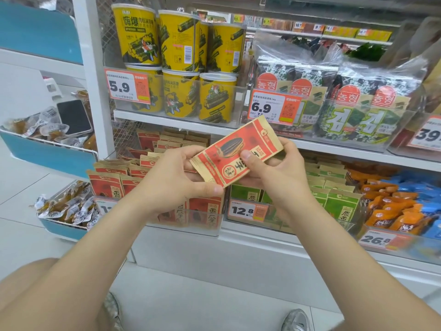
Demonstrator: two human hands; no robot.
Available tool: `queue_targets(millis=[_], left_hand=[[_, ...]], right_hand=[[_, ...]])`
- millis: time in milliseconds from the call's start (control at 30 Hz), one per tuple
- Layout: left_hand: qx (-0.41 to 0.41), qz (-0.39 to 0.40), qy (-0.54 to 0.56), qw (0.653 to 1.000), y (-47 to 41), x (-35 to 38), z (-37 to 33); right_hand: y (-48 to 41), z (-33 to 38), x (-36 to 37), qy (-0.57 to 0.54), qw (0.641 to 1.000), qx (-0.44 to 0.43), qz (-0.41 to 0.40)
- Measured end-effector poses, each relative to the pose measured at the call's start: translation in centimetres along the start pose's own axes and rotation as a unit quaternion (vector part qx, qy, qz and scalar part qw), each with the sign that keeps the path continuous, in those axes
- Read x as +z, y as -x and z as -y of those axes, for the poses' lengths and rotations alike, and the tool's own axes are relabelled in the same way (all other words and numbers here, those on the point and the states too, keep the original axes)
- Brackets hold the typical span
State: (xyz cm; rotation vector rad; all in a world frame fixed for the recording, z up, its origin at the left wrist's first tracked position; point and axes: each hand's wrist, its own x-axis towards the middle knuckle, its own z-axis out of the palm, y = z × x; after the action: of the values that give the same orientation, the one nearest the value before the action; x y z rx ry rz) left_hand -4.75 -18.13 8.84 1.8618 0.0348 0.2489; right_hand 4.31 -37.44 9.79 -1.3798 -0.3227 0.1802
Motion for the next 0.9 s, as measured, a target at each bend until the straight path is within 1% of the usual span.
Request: queue_targets(millis=[67,133,167,200,233,267,300,333,367,400,433,533,600,733,800,867,900], left_hand=[[0.001,-0.002,0.019,1.000,-0.1,-0.3,-0.1],[-0.010,-0.004,0.071,0.997,-0.4,-0.6,-0.1],[-0.019,-0.009,0.080,0.997,-0.6,-0.7,-0.1],[-0.023,-0.018,0.064,0.998,-0.8,-0.9,0.1],[-0.027,-0.037,0.011,0.999,-1.1,-1.1,0.3],[-0.025,-0.062,-0.075,0.995,-1.5,-1.3,0.8],[-0.023,-0.087,-0.165,0.982,-1.7,-1.5,1.2],[-0.019,-0.103,-0.234,0.966,-1.9,-1.8,1.6],[-0.016,-0.106,-0.286,0.952,-2.0,-2.0,1.9],[-0.019,-0.090,-0.332,0.939,-2.1,-2.2,2.1],[-0.027,-0.063,-0.376,0.924,-2.2,-2.3,2.2],[-0.052,0.014,-0.466,0.883,-2.3,-2.8,2.6],[-0.055,0.034,-0.476,0.877,-2.4,-3.0,2.9],[-0.047,0.038,-0.488,0.871,-2.9,-3.3,3.2],[-0.057,0.041,-0.498,0.864,-3.1,-3.5,3.4],[-0.068,0.042,-0.502,0.861,-3.2,-3.8,3.7],[-0.069,0.043,-0.503,0.860,-3.3,-3.9,3.8]], right_hand=[[-0.3,-0.2,-0.2,-0.030,0.999,0.031,0.008],[-0.6,-0.3,0.0,-0.054,0.998,0.039,0.018],[-0.8,-0.4,0.2,-0.046,0.999,0.020,0.016],[-0.9,-0.5,0.3,-0.020,1.000,-0.021,0.008],[-1.2,-0.8,0.2,0.027,0.996,-0.081,-0.009],[-1.5,-1.2,0.2,0.092,0.983,-0.157,-0.030],[-2.0,-1.6,0.1,0.166,0.956,-0.235,-0.047],[-2.4,-2.0,0.0,0.235,0.921,-0.305,-0.053],[-2.8,-2.4,0.1,0.287,0.885,-0.362,-0.049],[-3.1,-2.7,0.1,0.326,0.854,-0.404,-0.040],[-3.5,-3.2,0.3,0.356,0.830,-0.429,-0.030],[-5.0,-4.4,0.8,0.420,0.791,-0.444,-0.007],[-6.3,-5.2,1.1,0.463,0.765,-0.447,0.004],[-8.6,-6.9,2.2,0.567,0.705,-0.424,0.034],[-9.4,-7.5,2.6,0.602,0.694,-0.392,0.049],[-10.0,-7.5,3.0,0.620,0.698,-0.355,0.050],[-10.3,-7.3,3.2,0.618,0.701,-0.351,0.049]])
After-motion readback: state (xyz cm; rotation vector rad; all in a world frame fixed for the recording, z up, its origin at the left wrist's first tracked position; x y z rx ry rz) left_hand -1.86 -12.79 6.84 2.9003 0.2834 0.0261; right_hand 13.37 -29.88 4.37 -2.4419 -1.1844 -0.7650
